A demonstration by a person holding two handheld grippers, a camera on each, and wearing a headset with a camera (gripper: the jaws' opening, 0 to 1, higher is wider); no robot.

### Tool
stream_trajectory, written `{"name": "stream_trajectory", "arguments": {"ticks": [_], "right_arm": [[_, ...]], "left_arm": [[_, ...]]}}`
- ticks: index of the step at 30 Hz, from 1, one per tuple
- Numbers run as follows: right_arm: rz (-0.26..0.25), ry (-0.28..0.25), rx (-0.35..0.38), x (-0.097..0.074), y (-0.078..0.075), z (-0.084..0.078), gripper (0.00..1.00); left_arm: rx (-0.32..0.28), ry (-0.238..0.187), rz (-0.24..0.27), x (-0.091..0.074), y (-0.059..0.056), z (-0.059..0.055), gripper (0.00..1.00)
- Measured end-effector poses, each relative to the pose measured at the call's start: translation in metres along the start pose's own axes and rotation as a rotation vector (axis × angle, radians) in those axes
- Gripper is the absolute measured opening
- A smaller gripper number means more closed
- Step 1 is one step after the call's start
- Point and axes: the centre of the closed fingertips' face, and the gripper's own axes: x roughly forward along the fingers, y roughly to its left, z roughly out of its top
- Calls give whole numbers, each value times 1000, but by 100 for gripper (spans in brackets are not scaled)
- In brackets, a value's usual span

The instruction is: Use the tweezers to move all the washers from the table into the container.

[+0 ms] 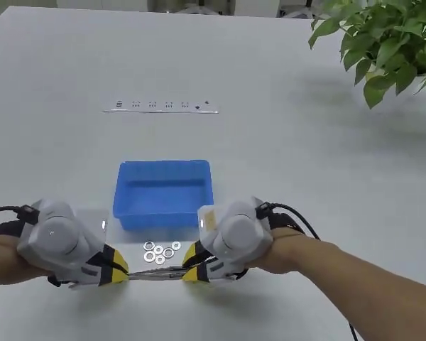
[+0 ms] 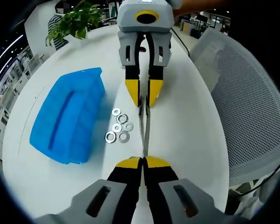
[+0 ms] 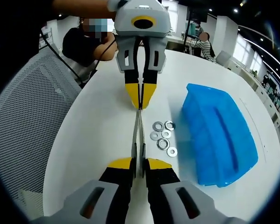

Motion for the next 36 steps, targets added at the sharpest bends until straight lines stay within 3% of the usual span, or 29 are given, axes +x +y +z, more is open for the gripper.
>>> {"name": "stream_trajectory", "arguments": {"ticks": [11, 25, 36], "right_arm": [[-5, -2, -5, 0, -1, 1, 14], [-27, -24, -11, 2, -2, 10, 12], [-48, -55, -6, -3, -3, 20, 11]], "left_arm": [[35, -17, 19, -9, 2, 13, 6], [93, -35, 41, -26, 4, 40, 5], [112, -85, 23, -45, 3, 67, 5]]}}
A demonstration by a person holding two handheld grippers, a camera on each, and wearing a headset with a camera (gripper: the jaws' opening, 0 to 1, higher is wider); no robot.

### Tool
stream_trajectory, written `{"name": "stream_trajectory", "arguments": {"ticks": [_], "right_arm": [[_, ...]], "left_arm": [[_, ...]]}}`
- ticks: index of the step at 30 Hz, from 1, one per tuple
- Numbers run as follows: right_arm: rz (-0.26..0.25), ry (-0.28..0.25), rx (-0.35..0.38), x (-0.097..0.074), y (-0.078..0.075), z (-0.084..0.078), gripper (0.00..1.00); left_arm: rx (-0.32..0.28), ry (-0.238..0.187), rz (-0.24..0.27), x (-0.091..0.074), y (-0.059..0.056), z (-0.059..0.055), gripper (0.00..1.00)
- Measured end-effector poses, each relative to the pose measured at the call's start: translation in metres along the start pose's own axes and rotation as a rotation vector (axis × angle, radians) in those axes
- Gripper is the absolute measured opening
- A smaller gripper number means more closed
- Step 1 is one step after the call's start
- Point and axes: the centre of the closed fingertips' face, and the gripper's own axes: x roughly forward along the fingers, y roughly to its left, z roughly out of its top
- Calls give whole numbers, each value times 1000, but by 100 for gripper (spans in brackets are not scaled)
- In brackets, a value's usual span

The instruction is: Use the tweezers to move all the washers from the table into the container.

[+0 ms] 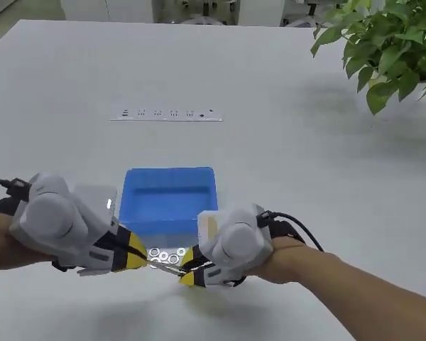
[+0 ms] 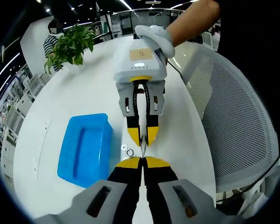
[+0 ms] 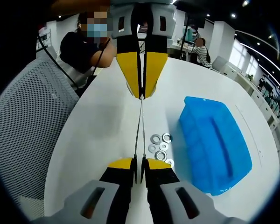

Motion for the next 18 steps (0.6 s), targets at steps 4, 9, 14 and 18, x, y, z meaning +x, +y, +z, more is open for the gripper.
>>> {"name": "stream_trajectory", "arguments": {"ticks": [4, 9, 14, 18], "right_arm": [[-9, -12, 4, 0, -1, 3, 11], [-16, -31, 14, -1, -2, 8, 11], [-17, -58, 31, -1, -1, 13, 11], [-17, -61, 36, -1, 0, 12, 11]], "left_arm": [[14, -27, 5, -3, 1, 12, 5], [25, -58, 9, -4, 1, 26, 5], [37, -98, 16, -3, 1, 40, 6], [40, -119, 19, 1, 0, 46, 6]]}}
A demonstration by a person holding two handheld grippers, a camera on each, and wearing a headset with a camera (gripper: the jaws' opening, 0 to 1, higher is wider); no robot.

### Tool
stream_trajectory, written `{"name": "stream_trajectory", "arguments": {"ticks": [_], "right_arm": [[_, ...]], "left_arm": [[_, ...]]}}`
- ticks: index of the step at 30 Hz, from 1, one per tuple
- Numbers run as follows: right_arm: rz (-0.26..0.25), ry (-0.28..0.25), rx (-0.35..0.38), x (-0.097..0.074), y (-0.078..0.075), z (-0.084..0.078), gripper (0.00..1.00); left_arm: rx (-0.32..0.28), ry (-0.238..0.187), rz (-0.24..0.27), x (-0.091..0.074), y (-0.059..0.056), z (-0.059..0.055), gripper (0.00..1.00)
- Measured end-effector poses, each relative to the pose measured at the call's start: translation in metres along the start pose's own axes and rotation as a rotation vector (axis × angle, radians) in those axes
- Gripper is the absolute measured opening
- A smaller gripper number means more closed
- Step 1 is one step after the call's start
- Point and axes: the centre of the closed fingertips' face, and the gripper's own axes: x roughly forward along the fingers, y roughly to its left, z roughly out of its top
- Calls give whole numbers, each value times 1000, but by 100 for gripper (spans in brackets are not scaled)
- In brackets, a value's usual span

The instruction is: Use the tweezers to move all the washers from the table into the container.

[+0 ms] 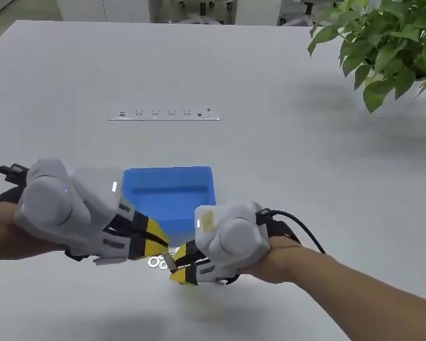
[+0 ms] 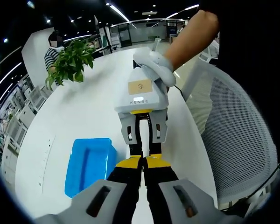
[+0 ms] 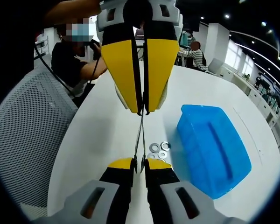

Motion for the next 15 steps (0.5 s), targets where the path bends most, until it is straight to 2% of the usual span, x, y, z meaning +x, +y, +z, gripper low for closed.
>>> {"name": "stream_trajectory", "arguments": {"ticks": [3, 15], "right_arm": [[0, -4, 7, -2, 0, -1, 11], [-8, -10, 12, -4, 0, -2, 12]], "left_arm": [[-1, -21, 1, 3, 0, 3, 6], [-22, -43, -17, 11, -2, 7, 6]]}}
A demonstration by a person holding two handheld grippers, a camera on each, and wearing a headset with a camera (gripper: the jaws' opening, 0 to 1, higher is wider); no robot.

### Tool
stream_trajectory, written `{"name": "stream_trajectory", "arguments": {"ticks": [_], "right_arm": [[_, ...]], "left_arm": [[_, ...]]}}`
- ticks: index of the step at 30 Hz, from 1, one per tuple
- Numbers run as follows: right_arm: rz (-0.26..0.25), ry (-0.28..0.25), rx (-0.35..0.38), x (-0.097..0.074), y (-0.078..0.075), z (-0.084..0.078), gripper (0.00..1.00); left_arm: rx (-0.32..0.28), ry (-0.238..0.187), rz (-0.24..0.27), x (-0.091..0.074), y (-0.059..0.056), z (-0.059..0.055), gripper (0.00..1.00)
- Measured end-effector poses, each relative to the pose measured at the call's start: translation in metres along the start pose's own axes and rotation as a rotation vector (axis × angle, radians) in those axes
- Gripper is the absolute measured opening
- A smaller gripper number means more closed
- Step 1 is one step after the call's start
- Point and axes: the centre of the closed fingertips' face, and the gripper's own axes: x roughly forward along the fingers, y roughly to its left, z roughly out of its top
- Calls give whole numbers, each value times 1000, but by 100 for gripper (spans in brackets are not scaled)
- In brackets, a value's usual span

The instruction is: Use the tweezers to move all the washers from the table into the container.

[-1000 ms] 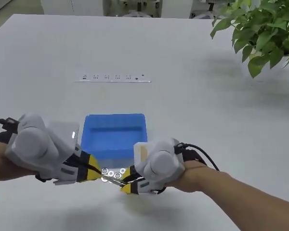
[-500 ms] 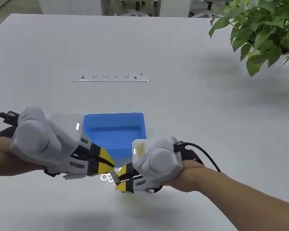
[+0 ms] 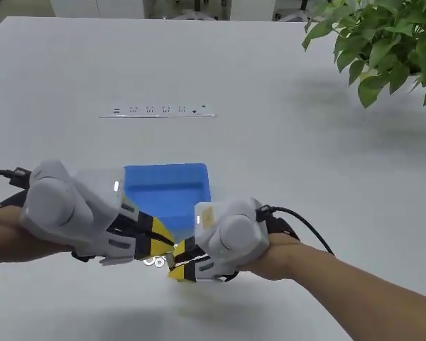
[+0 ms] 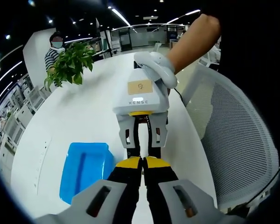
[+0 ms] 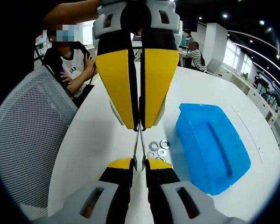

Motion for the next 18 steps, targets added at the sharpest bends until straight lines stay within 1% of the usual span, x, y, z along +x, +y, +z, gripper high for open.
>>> {"name": "stream_trajectory", "arguments": {"ticks": [6, 11, 14, 16, 18], "right_arm": [[-5, -4, 7, -1, -2, 1, 16], [-20, -9, 27, -5, -5, 1, 20], [-42, -10, 48, -9, -9, 1, 24], [-64, -17, 77, -13, -12, 2, 27], [-74, -26, 83, -16, -14, 2, 29]], "left_arm": [[-3, 6, -8, -1, -1, -1, 5], [-1, 9, -3, -3, 2, -1, 5], [-3, 11, -1, -5, 4, -1, 5], [-4, 13, 5, -7, 7, -2, 5], [-5, 13, 10, -8, 9, -2, 5]]}}
